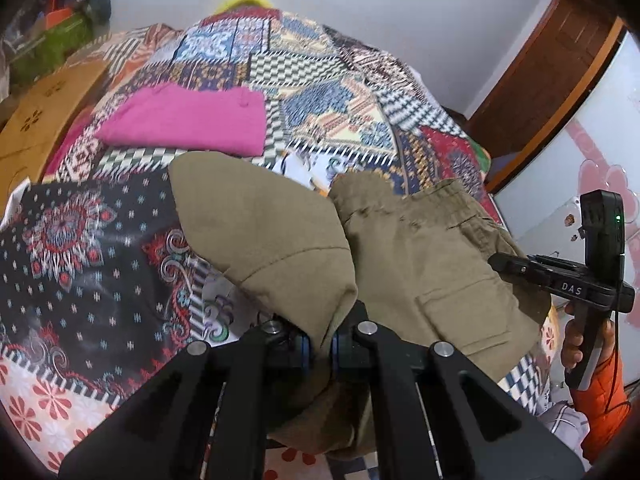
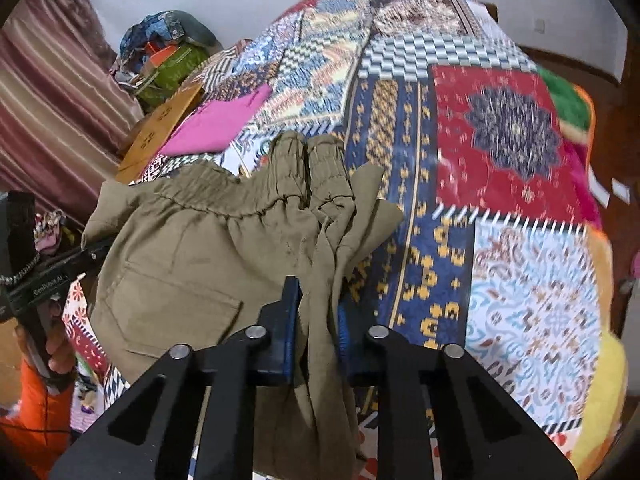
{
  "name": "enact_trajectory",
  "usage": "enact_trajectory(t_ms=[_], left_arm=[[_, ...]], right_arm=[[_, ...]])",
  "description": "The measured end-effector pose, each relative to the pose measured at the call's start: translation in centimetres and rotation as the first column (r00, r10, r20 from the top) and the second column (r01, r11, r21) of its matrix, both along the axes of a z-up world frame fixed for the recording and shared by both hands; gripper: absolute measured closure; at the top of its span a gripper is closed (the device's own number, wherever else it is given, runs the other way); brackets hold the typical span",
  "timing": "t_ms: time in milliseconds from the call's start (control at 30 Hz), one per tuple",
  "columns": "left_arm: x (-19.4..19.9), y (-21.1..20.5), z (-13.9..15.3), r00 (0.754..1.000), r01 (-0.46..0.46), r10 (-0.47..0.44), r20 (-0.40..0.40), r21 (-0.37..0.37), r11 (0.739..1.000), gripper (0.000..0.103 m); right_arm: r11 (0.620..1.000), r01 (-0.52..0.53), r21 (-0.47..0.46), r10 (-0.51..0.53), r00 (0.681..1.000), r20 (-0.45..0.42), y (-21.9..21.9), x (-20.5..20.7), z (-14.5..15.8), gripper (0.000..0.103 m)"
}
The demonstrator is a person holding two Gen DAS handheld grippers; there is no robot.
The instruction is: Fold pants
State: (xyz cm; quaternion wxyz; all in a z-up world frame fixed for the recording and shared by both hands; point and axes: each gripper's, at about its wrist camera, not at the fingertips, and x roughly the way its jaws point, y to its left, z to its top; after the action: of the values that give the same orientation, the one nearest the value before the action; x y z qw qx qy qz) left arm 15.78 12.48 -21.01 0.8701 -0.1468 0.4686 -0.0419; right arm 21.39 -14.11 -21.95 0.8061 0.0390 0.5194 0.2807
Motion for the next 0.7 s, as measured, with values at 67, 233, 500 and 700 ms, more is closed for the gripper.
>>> enact_trajectory(t_ms=[67, 233, 500, 700], left_arm=[[0.2, -0.3, 0.6, 1.000, 0.009, -0.009, 0.012, 0.014, 1.000, 0.097], [0.7, -0.5, 2.0, 0.999, 0.025, -0.027, 0.046, 0.042, 0.999, 0.097], [1.4, 1.5, 4.4, 0.994, 0.000, -0.002, 0.109, 0.025, 1.000, 0.097], [2.9, 3.9, 6.5, 0.987, -0.029, 0.022, 0.161, 0.039, 0.999, 0.097]], right_arm=[[1.000, -0.009, -0.013, 0.009, 1.000, 0.016, 0.2, 0.1, 0.6, 0.091], [1.000, -0.007, -0.020, 0.009, 0.997, 0.078, 0.7, 0.5, 2.8, 0.092], [0.999, -0.013, -0.043, 0.020, 0.983, 0.180, 2.5, 1.1, 6.5, 0.092], [0.999, -0.021, -0.043, 0.031, 0.970, 0.243, 4.8, 2.4, 8.4, 0.092]])
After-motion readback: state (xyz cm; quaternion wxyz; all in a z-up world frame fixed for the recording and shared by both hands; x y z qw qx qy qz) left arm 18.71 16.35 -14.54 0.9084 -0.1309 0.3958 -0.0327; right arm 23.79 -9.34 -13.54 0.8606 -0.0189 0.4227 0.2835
